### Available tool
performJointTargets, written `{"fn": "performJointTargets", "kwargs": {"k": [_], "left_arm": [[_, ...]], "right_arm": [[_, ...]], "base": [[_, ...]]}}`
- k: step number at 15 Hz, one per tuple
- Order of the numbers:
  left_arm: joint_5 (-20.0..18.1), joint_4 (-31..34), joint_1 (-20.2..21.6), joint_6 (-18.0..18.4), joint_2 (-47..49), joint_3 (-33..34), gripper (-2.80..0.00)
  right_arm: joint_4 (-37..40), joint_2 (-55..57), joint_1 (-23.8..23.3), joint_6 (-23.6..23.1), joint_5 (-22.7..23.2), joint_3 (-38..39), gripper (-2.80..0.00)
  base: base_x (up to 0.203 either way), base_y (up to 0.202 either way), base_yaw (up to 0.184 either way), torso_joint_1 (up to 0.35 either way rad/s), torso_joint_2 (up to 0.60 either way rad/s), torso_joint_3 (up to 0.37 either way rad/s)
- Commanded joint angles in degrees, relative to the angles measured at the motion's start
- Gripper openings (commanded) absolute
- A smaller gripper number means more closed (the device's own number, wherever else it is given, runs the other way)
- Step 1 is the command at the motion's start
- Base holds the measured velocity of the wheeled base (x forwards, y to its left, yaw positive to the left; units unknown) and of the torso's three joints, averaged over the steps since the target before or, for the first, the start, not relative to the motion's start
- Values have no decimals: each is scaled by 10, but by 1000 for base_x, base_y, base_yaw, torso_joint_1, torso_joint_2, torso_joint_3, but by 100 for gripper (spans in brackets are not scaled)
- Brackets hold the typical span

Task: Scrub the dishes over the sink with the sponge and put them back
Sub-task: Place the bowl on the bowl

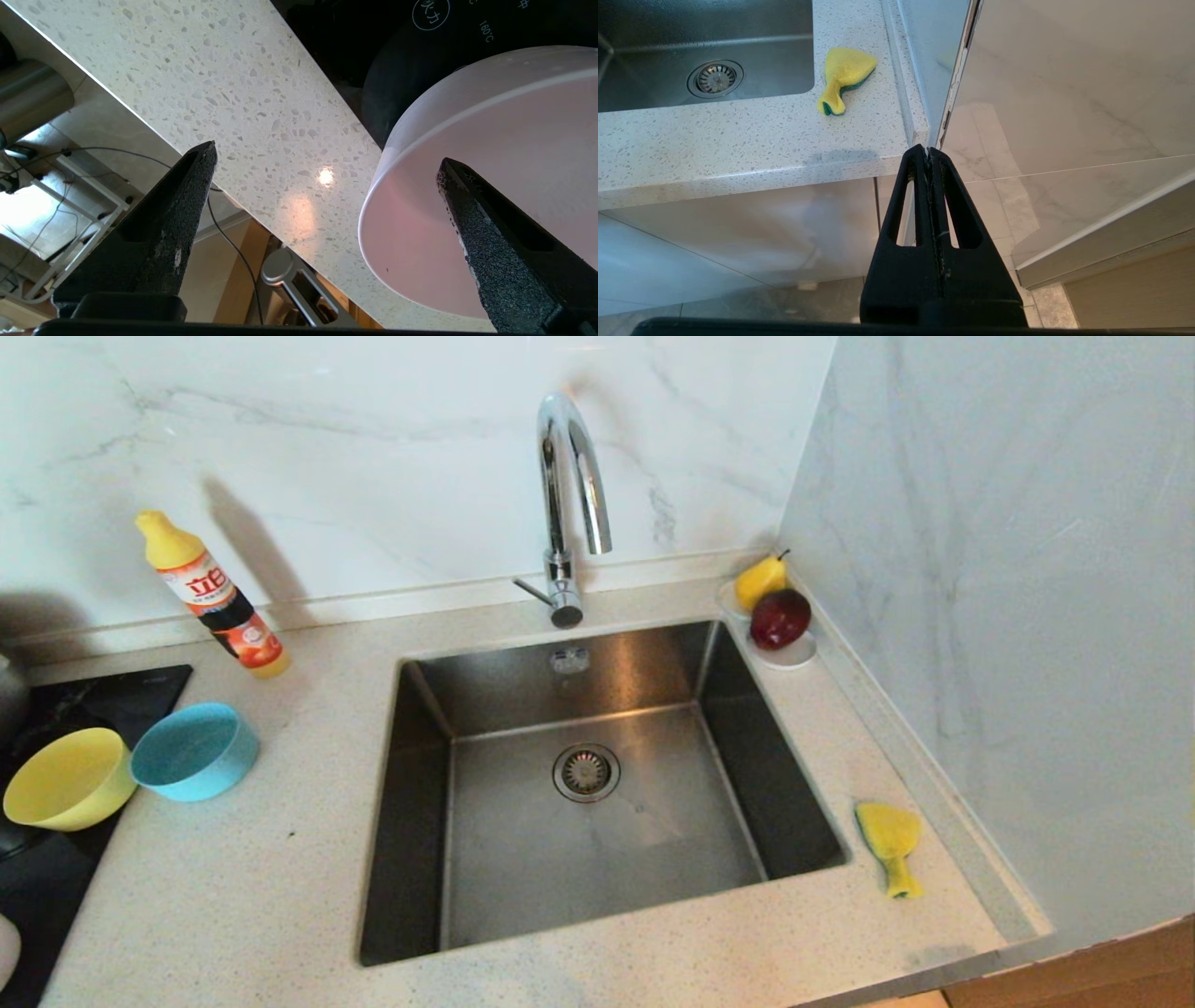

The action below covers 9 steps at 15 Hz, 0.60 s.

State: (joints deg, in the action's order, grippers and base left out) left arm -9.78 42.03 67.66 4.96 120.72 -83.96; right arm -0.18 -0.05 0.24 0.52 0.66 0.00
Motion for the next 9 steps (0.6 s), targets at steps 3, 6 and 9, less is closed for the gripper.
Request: {"fn": "performJointTargets", "kwargs": {"k": [3, 6, 9], "left_arm": [[1, -9, 1, -2, 11, -1, -280], [2, -21, 7, -6, 17, -5, -280], [2, -21, 11, -6, 22, -14, -280]], "right_arm": [[0, 0, 0, 0, 0, 0, -280], [0, 0, 0, 0, 0, 0, -280], [0, 0, 0, 0, 0, 0, -280]], "base": [[0, 0, 0, 0, 0, 0], [0, 0, 0, 0, 0, 0], [0, 0, 0, 0, 0, 0]]}}
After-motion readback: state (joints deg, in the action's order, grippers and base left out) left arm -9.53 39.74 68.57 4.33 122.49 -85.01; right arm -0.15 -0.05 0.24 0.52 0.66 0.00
